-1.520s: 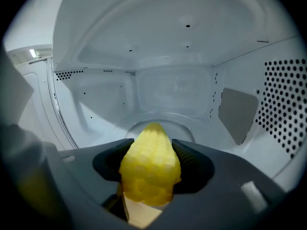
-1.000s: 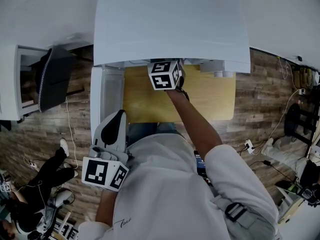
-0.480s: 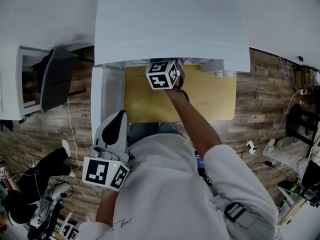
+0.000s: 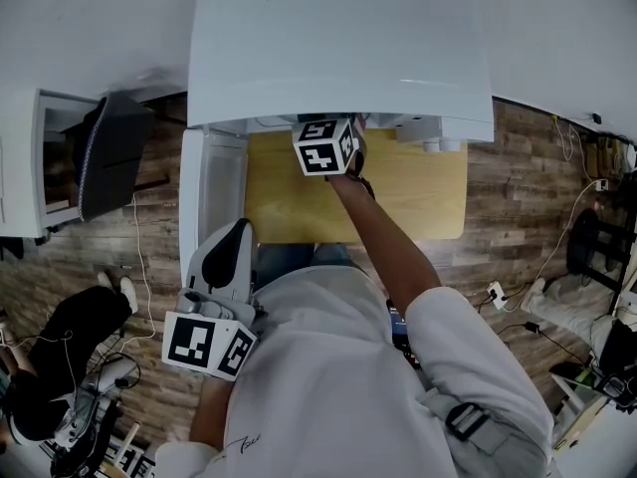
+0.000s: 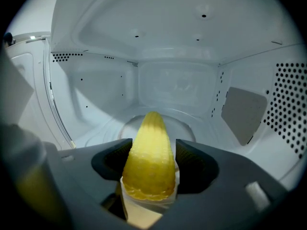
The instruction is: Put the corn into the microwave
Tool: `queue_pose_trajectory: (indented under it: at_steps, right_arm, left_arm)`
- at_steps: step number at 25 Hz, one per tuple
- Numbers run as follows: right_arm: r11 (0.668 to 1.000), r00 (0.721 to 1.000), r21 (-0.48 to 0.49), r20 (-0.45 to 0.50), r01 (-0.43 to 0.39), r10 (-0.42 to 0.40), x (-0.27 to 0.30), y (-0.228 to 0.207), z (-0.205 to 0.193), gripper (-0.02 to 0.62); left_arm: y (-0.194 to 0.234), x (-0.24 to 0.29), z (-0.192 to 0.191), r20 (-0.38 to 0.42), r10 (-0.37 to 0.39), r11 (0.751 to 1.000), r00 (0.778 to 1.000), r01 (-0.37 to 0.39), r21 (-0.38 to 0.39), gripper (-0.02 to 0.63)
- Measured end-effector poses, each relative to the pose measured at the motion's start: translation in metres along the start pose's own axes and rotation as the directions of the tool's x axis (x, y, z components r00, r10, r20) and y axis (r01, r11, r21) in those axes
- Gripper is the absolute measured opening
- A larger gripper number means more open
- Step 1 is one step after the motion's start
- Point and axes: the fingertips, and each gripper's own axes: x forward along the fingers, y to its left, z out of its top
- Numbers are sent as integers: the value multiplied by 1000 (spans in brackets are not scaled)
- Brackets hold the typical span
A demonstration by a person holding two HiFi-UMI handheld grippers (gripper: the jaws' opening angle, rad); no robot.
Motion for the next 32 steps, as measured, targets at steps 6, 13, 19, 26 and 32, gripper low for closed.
queue_pose_trajectory:
  at_steps: [6,13,19,26,32]
  right_arm:
    - [999,1000,31,-7,-26,27,-5,-1,-3,288]
    - [998,999,56,1,-41,41,-12,-1,0,288]
    - [997,999,66,11,-51,50,-17,-1,2,288]
    - [996,998,70,22,-57,56,-25,-2,5,288]
    - [995,998,76,28,-58,56,-32,-6,5,288]
  left_arm:
    - [-5,0,-1,7,-7,1000,1000,7,-4,-11]
    - [-11,-1,-1,13,-19,1000,1000,19,-13,-11]
    - [-15,-2,-2,18,-21,1000,1000,21,-8,-11]
    - [-20,-2,-1,25,-27,1000,999,27,-8,-11]
    - [-25,-2,-2,29,-34,999,999,34,-4,-11]
